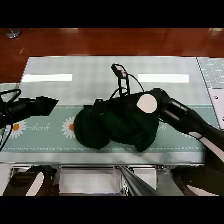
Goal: Fold the shirts.
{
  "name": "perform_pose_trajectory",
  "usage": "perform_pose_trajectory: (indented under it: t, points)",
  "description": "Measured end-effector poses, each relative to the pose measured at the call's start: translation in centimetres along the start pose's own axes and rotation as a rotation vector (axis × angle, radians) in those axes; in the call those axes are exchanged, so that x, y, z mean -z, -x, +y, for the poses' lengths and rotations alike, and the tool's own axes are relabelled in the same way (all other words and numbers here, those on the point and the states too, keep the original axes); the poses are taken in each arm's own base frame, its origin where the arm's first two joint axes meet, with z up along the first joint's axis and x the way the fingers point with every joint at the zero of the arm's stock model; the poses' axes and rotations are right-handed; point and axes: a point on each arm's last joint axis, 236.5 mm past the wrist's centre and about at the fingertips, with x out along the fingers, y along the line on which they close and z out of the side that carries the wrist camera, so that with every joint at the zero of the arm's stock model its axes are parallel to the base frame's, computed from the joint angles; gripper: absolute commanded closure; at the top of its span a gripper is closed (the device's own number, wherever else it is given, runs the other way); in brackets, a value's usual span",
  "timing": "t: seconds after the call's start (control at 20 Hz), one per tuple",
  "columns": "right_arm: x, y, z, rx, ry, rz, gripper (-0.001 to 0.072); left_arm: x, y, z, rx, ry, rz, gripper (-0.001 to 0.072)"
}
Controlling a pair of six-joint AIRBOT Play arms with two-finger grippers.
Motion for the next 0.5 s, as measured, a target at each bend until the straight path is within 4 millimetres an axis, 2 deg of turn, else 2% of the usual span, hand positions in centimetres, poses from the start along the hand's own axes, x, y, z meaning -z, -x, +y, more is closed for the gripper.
perform_pose_trajectory:
  t: [0.05, 0.1, 0.2, 0.3, 0.35, 0.4, 0.5]
  points:
    - [-1.1, 0.7, -0.5, 0.002, -0.012, -0.01, 0.0085, 0.5, -0.1, 0.0, 0.003, 0.002, 0.023, 0.0002]
    - [-2.7, 2.3, -1.3, 0.012, -0.025, -0.033, 0.0085, 1.2, -0.3, 0.0, 0.006, 0.006, 0.056, 0.0003]
    - [-6.6, 7.7, -4.1, 0.059, -0.051, -0.123, 0.0085, 2.4, -0.9, 1.0, -0.022, 0.03, 0.122, 0.0004]
    - [-9.0, 14.8, -9.1, 0.179, -0.086, -0.219, 0.0094, 4.0, -2.0, 2.9, -0.072, 0.077, 0.209, 0.0004]
    - [-9.1, 18.6, -12.2, 0.267, -0.116, -0.257, 0.0094, 5.3, -2.7, 3.8, -0.088, 0.111, 0.269, 0.0004]
    - [-7.9, 21.6, -15.4, 0.361, -0.151, -0.268, 0.0094, 7.2, -3.5, 4.5, -0.095, 0.151, 0.343, 0.0003]
    - [-3.9, 26.5, -21.1, 0.529, -0.262, -0.279, 0.0094, 11.2, -5.0, 4.5, -0.056, 0.241, 0.483, 0.0004]
